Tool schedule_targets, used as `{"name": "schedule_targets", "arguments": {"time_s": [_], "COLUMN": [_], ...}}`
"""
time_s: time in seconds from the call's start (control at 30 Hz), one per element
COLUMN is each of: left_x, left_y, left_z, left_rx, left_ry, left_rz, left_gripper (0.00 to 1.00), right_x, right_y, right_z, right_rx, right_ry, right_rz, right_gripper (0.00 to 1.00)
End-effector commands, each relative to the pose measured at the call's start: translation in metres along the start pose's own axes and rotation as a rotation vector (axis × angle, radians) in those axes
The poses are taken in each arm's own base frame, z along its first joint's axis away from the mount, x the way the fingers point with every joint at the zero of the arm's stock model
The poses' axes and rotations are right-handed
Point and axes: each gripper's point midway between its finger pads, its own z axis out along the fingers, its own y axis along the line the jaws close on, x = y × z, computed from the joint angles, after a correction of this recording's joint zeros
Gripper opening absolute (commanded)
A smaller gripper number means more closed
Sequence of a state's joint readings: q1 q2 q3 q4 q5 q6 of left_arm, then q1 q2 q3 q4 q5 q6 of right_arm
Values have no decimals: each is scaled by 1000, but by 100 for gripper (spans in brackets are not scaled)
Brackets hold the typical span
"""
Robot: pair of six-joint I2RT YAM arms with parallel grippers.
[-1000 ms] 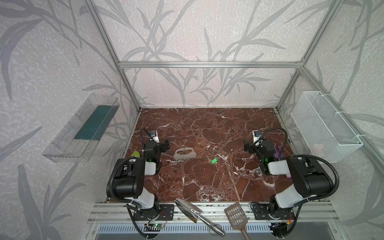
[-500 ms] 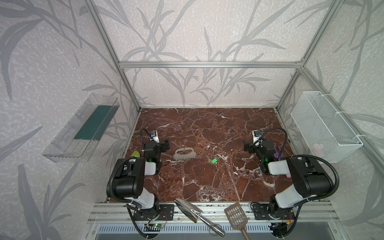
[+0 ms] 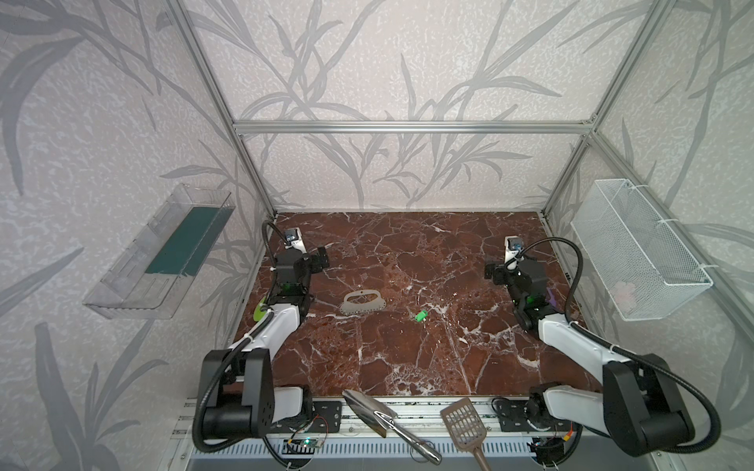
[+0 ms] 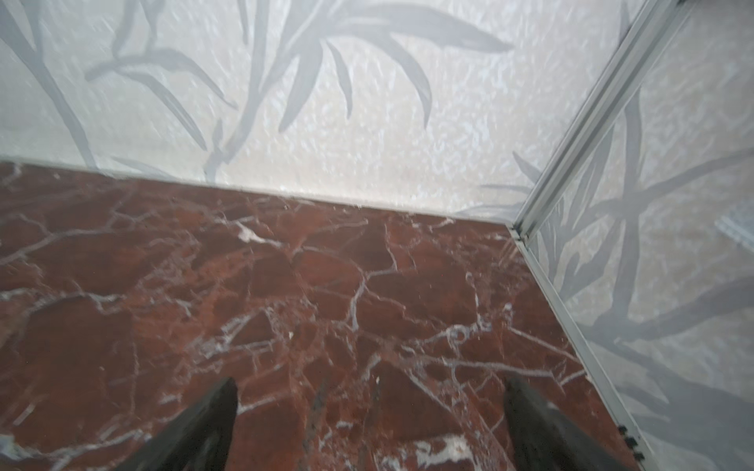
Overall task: Put the keys on the keyring
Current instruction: 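Reach the right gripper toward the keyring on the grey metal plate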
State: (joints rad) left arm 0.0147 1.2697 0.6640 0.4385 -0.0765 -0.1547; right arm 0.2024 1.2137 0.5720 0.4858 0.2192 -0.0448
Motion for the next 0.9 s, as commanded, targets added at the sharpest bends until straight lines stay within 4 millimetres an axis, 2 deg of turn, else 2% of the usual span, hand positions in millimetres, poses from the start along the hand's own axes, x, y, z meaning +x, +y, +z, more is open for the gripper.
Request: {"name": "schedule_targets", "arguments": {"time_s": [0.0,0.07,0.17,0.37,0.63,0.87], "left_x": [-4,-17,-22,-2,34,65], "left_y": [-16,-30,-48,-73,-54,-42], "left_z": [-16,-26,-40,-62,-74,-81], "left_rx": [3,2,37,120,-10,-92], "left_ry": [77,57,90,202,304,426], "left_rz": [-56,-39,-47,-88,-82,-109], "left_gripper": [99,99,99,99,99,95], "right_x": [6,-1,0,23,62,80], "right_y": [17,41,83,165,258,318], "right_z": [-10,-14,-21,-42,-65,-76], "right_rx": [-94,-205,-345,-557,-721,-816], "right_ry": [140,173,242,378,544,628], "right_rz": [80,110,100,42,-21,-91], "right_gripper": [99,99,100,86,63,59]}}
